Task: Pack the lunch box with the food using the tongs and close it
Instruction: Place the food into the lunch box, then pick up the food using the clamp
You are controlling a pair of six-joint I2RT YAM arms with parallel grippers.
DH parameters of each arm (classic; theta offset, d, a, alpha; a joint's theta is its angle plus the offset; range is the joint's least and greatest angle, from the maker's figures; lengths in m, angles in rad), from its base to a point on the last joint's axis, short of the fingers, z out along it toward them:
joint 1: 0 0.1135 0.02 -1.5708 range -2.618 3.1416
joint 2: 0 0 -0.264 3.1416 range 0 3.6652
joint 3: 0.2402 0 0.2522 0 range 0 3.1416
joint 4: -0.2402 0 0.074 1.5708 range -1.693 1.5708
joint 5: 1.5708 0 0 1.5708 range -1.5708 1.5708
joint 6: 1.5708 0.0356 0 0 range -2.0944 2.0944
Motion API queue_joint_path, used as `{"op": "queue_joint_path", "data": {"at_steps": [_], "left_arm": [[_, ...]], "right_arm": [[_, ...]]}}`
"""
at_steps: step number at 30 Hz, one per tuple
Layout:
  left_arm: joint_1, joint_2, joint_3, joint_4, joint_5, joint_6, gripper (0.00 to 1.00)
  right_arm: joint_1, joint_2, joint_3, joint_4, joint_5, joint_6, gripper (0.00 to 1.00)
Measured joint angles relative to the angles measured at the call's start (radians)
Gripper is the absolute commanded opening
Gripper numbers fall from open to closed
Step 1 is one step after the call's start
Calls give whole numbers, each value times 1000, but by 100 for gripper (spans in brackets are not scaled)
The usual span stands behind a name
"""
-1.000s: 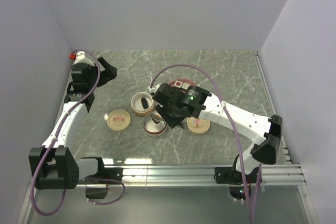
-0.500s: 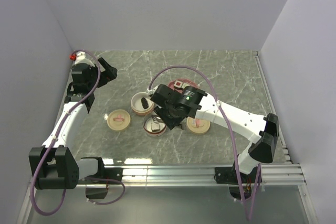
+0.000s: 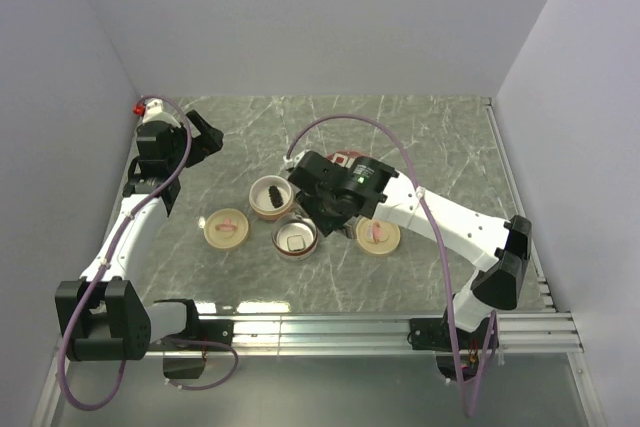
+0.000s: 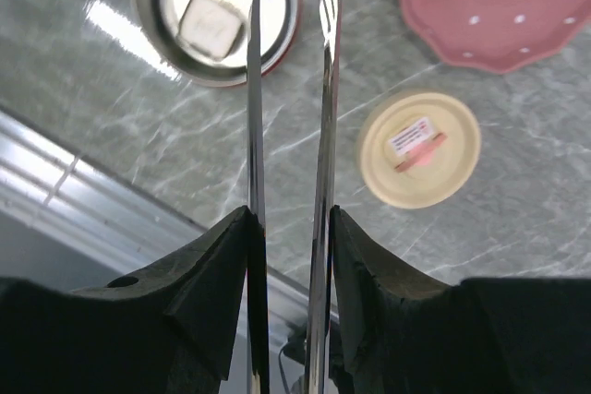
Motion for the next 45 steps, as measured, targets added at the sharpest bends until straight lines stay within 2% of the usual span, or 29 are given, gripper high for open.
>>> {"op": "queue_joint_path", "data": {"at_steps": [11, 17, 45], "left_arm": [[0, 0, 0, 0, -3, 0, 99], [0, 0, 0, 0, -5, 0, 99], [0, 51, 30, -5, -14, 5, 100]], "right_arm": [[-224, 46, 103, 18, 84, -17, 47], [-298, 103, 117, 42, 100, -51, 47], [-317, 203, 63, 140, 23, -79, 48]]}}
